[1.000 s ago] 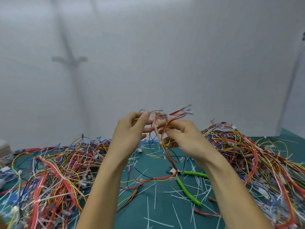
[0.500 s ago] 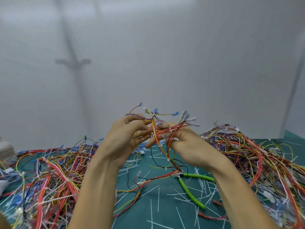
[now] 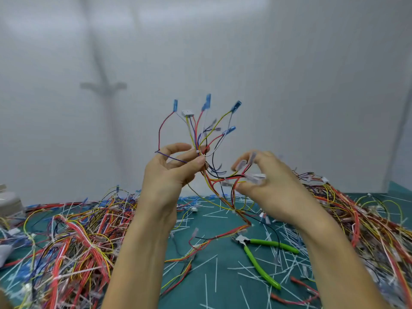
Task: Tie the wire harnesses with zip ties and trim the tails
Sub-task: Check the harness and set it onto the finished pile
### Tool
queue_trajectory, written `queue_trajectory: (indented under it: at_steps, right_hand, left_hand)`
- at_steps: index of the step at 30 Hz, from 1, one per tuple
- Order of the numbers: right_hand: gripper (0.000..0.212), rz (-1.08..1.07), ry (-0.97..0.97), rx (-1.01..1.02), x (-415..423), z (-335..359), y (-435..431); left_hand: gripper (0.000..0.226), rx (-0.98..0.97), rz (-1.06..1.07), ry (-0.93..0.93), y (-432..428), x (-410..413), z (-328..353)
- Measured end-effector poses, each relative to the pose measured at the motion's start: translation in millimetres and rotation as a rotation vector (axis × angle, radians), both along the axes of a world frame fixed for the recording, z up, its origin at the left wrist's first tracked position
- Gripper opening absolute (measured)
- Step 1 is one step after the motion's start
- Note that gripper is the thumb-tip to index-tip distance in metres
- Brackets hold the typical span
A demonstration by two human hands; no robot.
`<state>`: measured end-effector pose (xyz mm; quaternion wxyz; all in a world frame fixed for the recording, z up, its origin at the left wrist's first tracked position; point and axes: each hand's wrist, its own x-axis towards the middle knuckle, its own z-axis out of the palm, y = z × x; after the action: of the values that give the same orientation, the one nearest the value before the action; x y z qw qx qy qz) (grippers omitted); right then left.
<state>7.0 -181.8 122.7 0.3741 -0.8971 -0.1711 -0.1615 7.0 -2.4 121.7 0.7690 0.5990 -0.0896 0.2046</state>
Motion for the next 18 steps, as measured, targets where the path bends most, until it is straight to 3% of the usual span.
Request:
queue_trajectory:
  at_steps: [4, 7, 10, 12, 15, 18]
  right_hand:
    - [0.032, -0.08, 0.082, -0.199, -12, 9, -21]
    - [0.025, -0.132, 0.098, -0.277, -13, 10, -27]
    - [0.013, -0.1, 0.004, -0.083, -9, 7, -24]
    - [0.016, -0.095, -0.081, 0.035, -5, 6, -17]
    - [0.024, 0.004, -0.047, 0.271, -3, 6, -3]
    - [0.03, 0.089, -0.031, 0.271, -5, 4, 8]
  left_hand:
    - [0.026, -0.015, 0.066, -0.068, -3, -2, 0]
    - [0.025, 0.008, 0.093, -0.059, -7, -2, -1]
    - [0.026, 0.065, 0.118, -0.053, -11, -2, -2]
    - [0.026, 0.084, 0.105, -0.052, -14, -2, -3]
    - [0.027, 0.113, 0.055, -0.071, -19, -4, -2]
    - [0.022, 0.082, -0.002, -0.101, -25, -8, -1]
